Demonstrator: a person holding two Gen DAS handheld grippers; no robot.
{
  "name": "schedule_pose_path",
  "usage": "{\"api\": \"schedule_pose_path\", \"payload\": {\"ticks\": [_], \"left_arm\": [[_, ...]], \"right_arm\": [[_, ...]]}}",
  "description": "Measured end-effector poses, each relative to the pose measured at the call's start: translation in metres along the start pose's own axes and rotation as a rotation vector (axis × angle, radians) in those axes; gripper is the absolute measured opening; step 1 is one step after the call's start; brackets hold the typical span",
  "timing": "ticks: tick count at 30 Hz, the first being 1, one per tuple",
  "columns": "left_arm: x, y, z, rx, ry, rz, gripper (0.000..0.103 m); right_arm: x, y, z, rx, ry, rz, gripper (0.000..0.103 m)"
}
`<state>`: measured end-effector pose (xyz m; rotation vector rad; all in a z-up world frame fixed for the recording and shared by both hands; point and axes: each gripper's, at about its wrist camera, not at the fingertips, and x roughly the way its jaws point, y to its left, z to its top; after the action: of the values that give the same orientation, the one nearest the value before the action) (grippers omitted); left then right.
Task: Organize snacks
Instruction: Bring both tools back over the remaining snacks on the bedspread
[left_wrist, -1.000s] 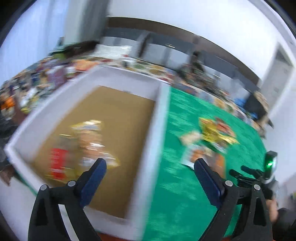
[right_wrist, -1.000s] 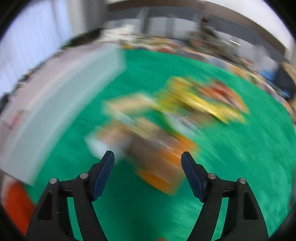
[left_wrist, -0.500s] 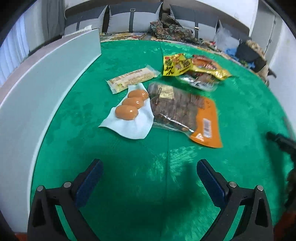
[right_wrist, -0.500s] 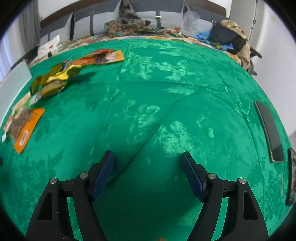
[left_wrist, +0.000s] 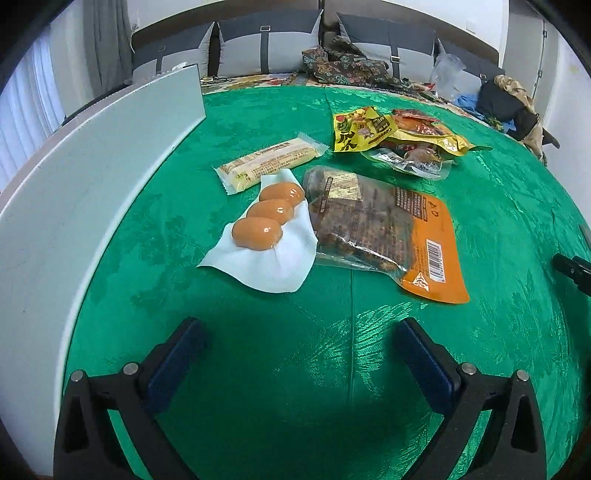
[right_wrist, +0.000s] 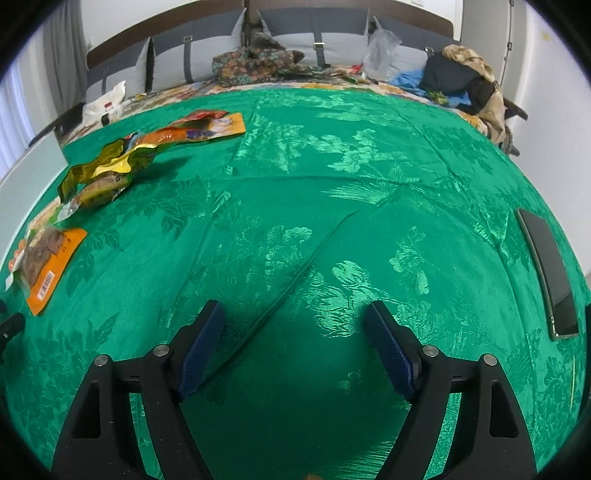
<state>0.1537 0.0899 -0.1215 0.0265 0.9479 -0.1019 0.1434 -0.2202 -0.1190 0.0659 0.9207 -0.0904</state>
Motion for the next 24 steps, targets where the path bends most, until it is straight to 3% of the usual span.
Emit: {"api": "schedule_pose_path", "payload": {"ticks": [17, 21, 24], "left_arm": [[0.000, 0.001, -0.001, 0.001, 0.002, -0.006, 0.103], [-0.005, 0.008, 0.002, 0.011, 0.040, -0.054, 0.103], [-0.011, 0.027, 0.013, -0.052, 0.058, -0.102, 0.102]], "right_arm": [[0.001, 0.000, -0.001, -0.002, 0.000, 0.001, 0.084], [0.001, 0.000, -0.001, -0.002, 0.000, 0.001, 0.084], [0.001, 0.000, -0.001, -0.003, 0.000, 0.000, 0.084]]}}
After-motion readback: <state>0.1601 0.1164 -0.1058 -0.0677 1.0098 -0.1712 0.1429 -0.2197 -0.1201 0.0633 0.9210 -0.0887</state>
